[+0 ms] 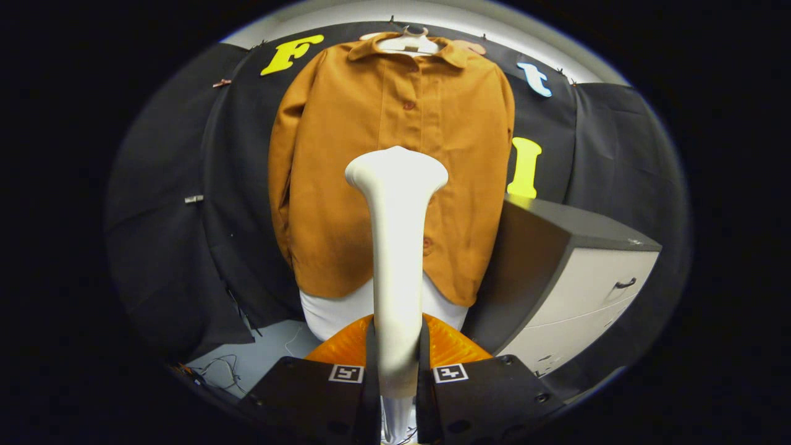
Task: Iron the clothes twice with a garment steamer, once on the left side and once on the right side.
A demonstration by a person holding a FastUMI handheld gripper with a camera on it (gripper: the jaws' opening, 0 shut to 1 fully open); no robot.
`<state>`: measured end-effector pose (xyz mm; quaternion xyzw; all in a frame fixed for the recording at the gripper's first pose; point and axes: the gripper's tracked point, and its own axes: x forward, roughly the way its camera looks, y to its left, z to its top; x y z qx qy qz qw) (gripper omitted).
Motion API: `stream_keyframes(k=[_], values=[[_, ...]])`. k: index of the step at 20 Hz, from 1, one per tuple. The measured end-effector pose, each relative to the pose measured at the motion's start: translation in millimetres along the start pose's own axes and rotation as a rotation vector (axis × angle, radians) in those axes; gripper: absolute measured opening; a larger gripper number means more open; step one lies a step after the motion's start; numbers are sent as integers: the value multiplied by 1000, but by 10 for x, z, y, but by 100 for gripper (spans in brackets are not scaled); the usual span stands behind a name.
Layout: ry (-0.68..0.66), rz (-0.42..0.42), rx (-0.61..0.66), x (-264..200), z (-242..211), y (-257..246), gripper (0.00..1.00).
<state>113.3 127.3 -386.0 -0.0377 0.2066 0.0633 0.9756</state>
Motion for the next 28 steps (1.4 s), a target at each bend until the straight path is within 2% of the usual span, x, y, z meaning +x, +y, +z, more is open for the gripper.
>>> stream_keyframes(k=[5,12,28], values=[[-83,-3,18,-411,707,-296,26],[-151,-11,55,-939,1383,-592,26],[-188,20,74,-1767,1969,-933,26]])
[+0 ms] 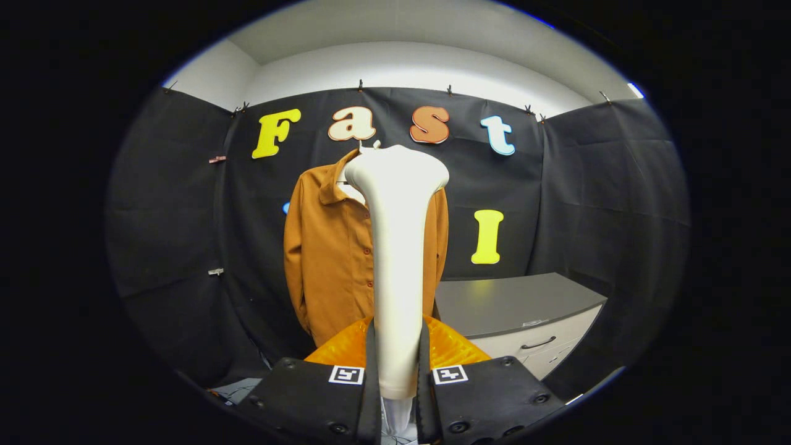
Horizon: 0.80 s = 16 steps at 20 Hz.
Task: Iron the clothes twice with a garment steamer, once on the left side and once on the right side.
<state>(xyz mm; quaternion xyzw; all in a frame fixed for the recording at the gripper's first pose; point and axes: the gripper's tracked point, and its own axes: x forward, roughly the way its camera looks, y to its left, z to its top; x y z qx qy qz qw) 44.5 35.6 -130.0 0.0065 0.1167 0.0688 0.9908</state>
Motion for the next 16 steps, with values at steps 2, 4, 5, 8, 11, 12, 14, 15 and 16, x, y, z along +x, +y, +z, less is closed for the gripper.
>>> stream_keyframes(k=[2,4,5,8,11,12,14,15,16], values=[[-4,7,0,-59,59,-2,26],[-14,7,2,-110,121,-10,26],[-21,7,3,-119,142,-17,26],[-42,-2,0,-158,220,-40,26],[-56,-13,0,-178,271,-47,26],[-61,-14,0,-181,290,-41,26],[-66,-18,-4,-178,313,-38,26],[-68,-17,-3,-188,304,-26,26],[-66,-16,-4,-187,306,-16,26]])
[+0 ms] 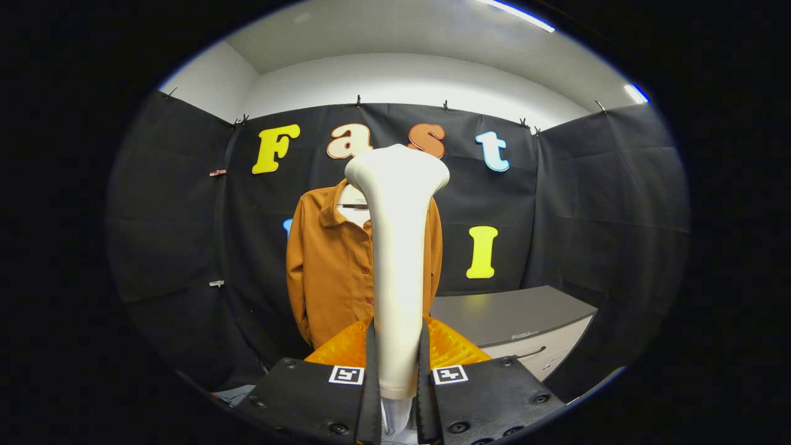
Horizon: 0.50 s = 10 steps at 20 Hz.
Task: Iron the clothes twice with a garment steamer, once on the left side and once on the right side.
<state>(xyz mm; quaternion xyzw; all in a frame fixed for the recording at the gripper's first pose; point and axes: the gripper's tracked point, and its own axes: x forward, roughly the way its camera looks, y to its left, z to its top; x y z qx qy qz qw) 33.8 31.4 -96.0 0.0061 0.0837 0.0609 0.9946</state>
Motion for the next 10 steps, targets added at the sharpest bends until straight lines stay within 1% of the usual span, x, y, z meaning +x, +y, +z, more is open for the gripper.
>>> stream_keyframes(k=[10], values=[[-11,-8,-4,49,36,-28,26]])
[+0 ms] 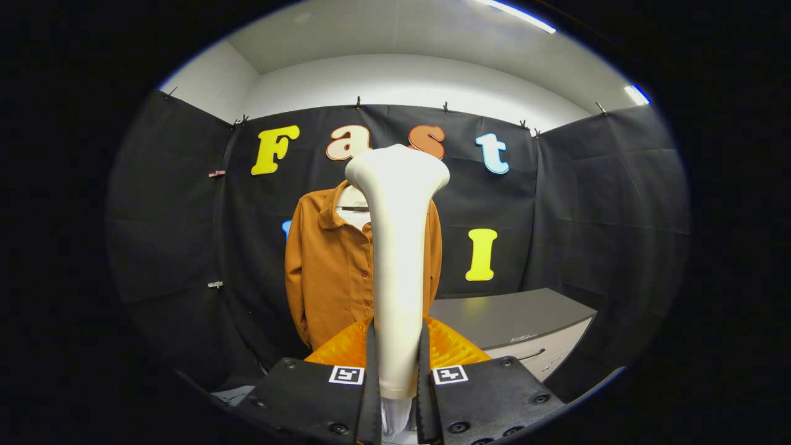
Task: Iron the clothes twice with a garment steamer, once on the left side and once on the right side.
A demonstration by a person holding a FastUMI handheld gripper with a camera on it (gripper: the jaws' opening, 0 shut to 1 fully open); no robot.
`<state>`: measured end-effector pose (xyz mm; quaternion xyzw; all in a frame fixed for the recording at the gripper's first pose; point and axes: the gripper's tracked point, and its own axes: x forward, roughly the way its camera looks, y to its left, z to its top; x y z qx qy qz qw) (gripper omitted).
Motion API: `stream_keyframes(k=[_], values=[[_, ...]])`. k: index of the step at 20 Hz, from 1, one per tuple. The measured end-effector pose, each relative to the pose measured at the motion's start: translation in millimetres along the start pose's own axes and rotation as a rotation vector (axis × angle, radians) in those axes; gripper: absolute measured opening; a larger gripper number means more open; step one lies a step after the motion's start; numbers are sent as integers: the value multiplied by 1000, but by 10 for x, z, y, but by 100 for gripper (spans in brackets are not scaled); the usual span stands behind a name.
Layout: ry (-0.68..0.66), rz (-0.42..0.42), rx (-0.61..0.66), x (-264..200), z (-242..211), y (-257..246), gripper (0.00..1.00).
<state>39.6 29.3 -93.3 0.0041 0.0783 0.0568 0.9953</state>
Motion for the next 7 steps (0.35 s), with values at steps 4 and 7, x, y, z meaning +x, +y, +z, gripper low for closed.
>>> stream_keyframes(k=[4,7], values=[[4,-7,4,24,-16,-10,26],[5,-6,0,28,-28,2,26]])
